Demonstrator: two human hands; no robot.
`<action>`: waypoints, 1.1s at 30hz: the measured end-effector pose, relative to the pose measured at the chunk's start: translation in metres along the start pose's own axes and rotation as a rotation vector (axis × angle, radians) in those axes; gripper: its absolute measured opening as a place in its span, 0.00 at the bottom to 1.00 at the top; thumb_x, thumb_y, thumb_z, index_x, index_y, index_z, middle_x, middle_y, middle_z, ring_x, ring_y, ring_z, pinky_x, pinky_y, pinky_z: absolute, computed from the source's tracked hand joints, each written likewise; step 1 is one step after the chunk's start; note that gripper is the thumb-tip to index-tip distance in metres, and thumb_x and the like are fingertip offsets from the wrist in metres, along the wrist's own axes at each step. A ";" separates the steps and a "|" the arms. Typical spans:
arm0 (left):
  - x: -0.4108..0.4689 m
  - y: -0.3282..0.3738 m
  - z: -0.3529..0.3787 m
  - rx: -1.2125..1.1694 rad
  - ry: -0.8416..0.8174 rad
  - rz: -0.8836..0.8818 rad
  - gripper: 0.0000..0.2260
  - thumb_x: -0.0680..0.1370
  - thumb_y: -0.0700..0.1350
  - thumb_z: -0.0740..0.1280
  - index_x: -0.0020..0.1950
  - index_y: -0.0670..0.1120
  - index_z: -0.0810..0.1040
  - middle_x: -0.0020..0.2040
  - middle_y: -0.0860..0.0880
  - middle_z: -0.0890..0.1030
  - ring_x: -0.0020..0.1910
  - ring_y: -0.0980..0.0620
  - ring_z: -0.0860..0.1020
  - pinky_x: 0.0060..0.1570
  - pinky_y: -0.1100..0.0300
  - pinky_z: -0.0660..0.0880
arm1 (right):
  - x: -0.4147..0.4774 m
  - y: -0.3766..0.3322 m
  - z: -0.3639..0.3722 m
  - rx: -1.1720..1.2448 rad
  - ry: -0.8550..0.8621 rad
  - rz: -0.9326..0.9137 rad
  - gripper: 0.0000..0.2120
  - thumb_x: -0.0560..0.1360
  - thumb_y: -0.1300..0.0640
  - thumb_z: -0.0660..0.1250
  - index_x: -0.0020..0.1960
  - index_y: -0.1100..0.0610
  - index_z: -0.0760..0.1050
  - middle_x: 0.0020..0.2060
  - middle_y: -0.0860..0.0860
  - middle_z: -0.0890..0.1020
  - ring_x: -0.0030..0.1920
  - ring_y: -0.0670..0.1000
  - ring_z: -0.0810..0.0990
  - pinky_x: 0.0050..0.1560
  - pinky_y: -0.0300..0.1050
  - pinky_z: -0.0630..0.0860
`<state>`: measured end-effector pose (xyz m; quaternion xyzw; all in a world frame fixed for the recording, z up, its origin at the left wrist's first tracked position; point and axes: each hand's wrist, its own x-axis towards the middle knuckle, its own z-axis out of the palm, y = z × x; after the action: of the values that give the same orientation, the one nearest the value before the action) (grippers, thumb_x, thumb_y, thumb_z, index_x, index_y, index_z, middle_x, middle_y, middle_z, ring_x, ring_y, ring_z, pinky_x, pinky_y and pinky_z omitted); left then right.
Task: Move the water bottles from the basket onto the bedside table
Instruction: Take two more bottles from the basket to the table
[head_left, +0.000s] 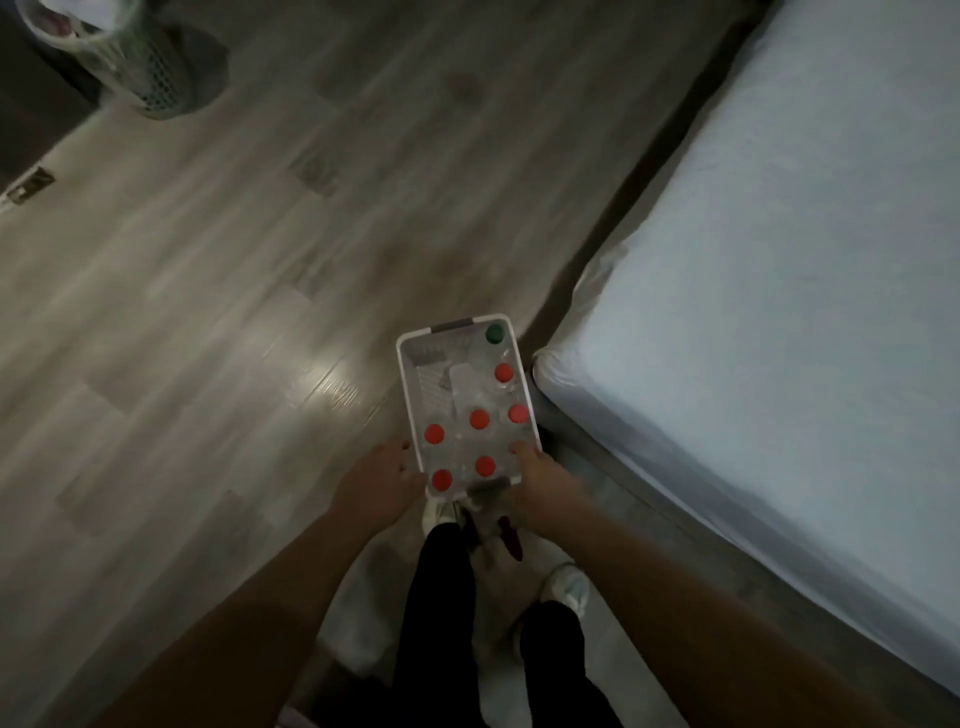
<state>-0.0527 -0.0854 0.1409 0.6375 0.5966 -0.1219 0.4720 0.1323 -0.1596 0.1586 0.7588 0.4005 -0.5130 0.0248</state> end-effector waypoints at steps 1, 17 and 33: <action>0.017 -0.004 0.002 0.019 -0.011 0.017 0.22 0.75 0.47 0.66 0.68 0.45 0.68 0.58 0.45 0.78 0.55 0.47 0.76 0.48 0.60 0.68 | 0.017 -0.001 0.007 0.000 0.006 0.007 0.23 0.74 0.53 0.62 0.68 0.52 0.63 0.65 0.55 0.72 0.62 0.59 0.74 0.62 0.53 0.73; 0.165 -0.051 0.071 0.215 -0.158 0.060 0.31 0.76 0.55 0.64 0.76 0.51 0.56 0.67 0.46 0.73 0.65 0.46 0.72 0.61 0.57 0.68 | 0.185 0.018 0.065 -0.132 0.123 -0.001 0.23 0.77 0.49 0.60 0.71 0.49 0.61 0.55 0.52 0.79 0.55 0.53 0.78 0.48 0.44 0.68; 0.175 -0.050 0.075 0.324 -0.036 0.100 0.27 0.78 0.54 0.59 0.76 0.52 0.57 0.54 0.46 0.81 0.52 0.47 0.80 0.46 0.59 0.74 | 0.201 0.016 0.070 -0.194 0.163 -0.006 0.19 0.78 0.49 0.59 0.68 0.51 0.66 0.53 0.52 0.80 0.52 0.53 0.80 0.53 0.47 0.74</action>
<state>-0.0208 -0.0363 -0.0474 0.7319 0.5280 -0.2040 0.3793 0.1197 -0.0848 -0.0410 0.7909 0.4511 -0.4085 0.0638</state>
